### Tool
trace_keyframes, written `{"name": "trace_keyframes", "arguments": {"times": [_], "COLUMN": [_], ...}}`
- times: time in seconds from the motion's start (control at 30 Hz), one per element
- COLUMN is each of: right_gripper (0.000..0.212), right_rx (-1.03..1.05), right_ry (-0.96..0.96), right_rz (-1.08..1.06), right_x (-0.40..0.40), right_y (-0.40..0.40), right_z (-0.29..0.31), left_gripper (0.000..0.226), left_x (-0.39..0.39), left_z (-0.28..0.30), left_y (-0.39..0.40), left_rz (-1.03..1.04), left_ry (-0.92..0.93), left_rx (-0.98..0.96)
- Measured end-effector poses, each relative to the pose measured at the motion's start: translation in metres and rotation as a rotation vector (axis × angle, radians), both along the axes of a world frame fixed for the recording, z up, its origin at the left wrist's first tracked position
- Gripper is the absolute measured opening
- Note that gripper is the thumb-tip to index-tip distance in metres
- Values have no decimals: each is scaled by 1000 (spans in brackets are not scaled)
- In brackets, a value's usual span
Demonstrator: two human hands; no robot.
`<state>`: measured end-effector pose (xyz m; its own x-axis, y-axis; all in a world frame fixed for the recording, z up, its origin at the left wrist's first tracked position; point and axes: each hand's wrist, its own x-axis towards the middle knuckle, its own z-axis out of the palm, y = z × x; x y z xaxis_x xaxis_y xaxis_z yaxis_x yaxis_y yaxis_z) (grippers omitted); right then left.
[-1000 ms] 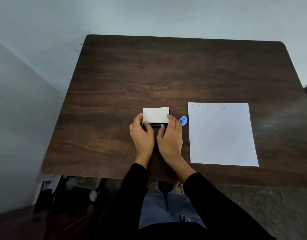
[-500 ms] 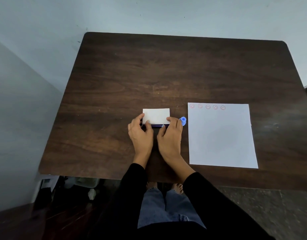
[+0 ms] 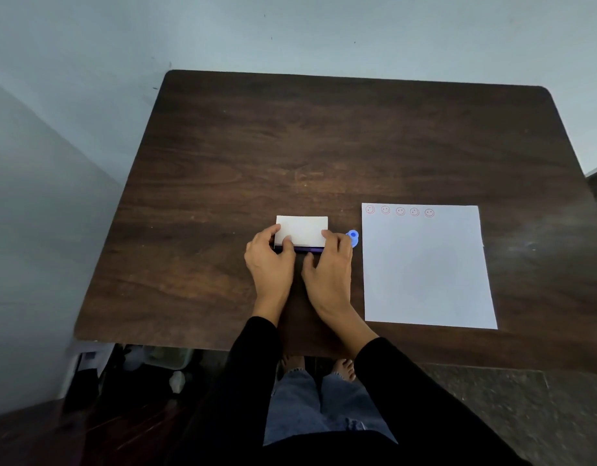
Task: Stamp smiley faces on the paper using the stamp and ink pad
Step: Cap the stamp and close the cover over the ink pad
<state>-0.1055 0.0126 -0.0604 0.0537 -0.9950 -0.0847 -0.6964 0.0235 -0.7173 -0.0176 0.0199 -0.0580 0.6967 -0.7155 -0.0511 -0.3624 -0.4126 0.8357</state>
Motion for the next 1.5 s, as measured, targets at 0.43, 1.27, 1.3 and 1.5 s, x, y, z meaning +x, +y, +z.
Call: {"name": "trace_keyframes", "arguments": {"times": [0.43, 1.27, 1.3, 1.5], "right_gripper": [35, 31, 29, 31], "right_rx": [-38, -161, -163, -163], "right_ry": [-1, 31, 19, 26], "right_rz": [-55, -110, -103, -91], "right_x": [1, -45, -45, -44], "right_y": [2, -19, -19, -26], "right_z": [-2, -6, -8, -10], "left_gripper": [29, 46, 46, 45], "left_x": [3, -1, -1, -2], "left_z": [5, -3, -4, -1], "left_y": [3, 3, 3, 4], "left_rz": [-5, -100, -102, -106], "left_ry": [72, -1, -7, -31], "left_rx": [-11, 5, 2, -23]}}
